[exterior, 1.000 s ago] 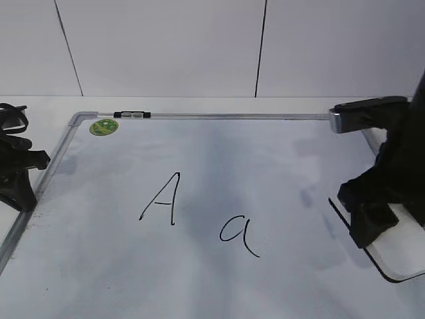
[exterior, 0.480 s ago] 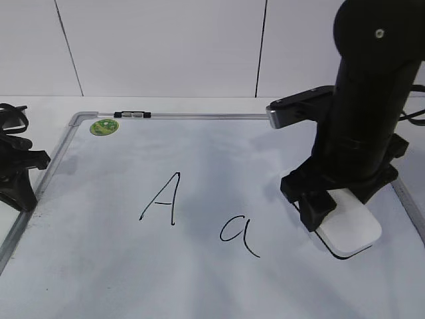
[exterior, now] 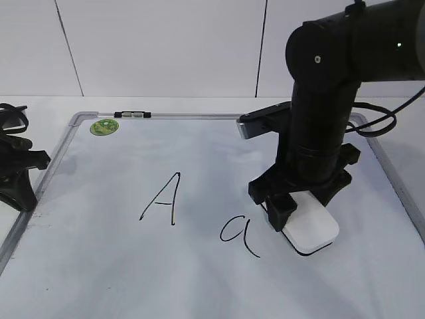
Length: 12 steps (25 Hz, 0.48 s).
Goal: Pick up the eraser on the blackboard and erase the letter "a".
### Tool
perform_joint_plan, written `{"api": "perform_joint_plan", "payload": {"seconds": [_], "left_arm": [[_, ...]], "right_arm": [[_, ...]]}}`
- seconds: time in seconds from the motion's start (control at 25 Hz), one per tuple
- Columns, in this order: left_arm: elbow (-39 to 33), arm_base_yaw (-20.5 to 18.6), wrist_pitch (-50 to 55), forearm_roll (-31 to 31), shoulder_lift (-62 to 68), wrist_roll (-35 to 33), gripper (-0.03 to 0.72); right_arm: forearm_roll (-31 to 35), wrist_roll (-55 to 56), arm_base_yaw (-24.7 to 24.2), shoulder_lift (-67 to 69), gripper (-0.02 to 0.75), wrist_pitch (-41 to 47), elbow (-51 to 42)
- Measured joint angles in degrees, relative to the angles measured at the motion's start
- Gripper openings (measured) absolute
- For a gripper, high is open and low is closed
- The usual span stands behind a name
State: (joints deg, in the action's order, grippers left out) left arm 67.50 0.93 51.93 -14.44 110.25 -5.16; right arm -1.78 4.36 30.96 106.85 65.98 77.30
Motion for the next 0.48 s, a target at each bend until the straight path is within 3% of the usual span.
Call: {"api": "perform_joint_plan", "payload": {"seconds": [0.48], "left_arm": [[0.0,0.0,0.0,0.0,0.0,0.0,0.017]], "right_arm": [[0.6,-0.5,0.0,6.5,0.560,-2.4,4.5]]}}
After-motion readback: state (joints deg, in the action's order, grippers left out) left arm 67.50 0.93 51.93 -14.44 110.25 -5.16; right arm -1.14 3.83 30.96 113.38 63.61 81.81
